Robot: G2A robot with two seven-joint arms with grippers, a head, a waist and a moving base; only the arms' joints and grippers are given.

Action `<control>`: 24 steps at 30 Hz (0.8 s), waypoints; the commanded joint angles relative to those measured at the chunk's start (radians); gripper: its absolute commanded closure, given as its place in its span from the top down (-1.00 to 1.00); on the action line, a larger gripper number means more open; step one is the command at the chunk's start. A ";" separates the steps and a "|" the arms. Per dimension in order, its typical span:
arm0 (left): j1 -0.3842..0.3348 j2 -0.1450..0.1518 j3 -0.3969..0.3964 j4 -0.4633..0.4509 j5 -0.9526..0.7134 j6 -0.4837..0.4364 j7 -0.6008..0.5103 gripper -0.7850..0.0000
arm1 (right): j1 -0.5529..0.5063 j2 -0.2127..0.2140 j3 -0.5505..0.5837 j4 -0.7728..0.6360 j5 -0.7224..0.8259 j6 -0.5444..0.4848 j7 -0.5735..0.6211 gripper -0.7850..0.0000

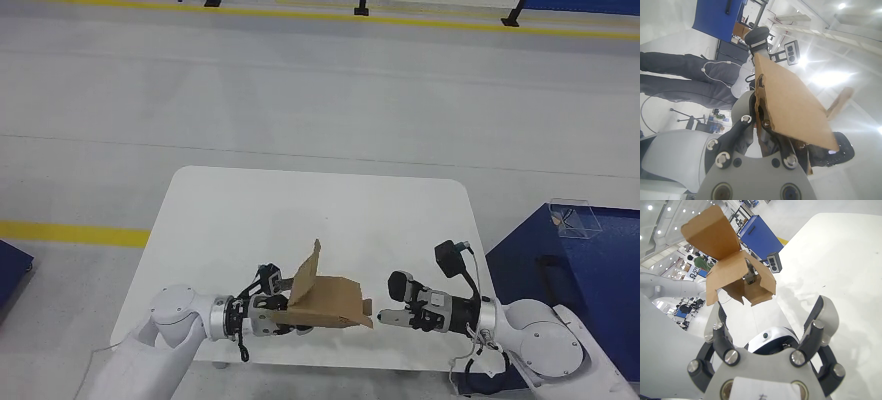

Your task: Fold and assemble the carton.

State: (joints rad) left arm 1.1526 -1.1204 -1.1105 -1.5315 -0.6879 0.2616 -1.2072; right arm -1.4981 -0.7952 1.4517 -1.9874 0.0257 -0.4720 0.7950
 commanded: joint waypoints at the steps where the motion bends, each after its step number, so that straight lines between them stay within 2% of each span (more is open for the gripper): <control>1: 0.000 0.000 0.000 0.000 0.003 0.001 0.000 -1.00 | 0.000 0.000 0.000 0.000 0.000 0.000 0.000 1.00; 3: 0.008 -0.001 0.008 0.007 -0.016 0.028 -0.001 -1.00 | 0.000 0.000 0.000 0.000 0.000 0.000 0.000 1.00; 5: -0.005 -0.008 0.019 0.034 -0.126 0.131 -0.008 -1.00 | 0.000 -0.001 0.006 -0.003 -0.034 0.022 -0.023 1.00; 10: -0.046 -0.025 0.053 0.090 -0.234 0.243 0.077 -1.00 | -0.032 -0.007 0.029 -0.050 -0.248 0.171 -0.171 1.00; 14: -0.061 -0.030 0.068 0.080 -0.243 0.265 0.133 -1.00 | -0.041 -0.013 -0.003 -0.064 -0.328 0.226 -0.198 1.00; 20: -0.047 -0.027 0.082 0.046 -0.202 0.238 0.132 -1.00 | -0.031 -0.023 -0.037 -0.042 -0.345 0.243 -0.232 1.00; 24: -0.035 -0.024 0.086 0.031 -0.192 0.227 0.125 -1.00 | -0.016 -0.028 -0.069 -0.024 -0.346 0.254 -0.198 1.00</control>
State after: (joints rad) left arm 1.1147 -1.1452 -1.0235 -1.4973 -0.8774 0.4906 -1.0832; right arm -1.5186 -0.8217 1.3976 -2.0142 -0.3224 -0.2172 0.5776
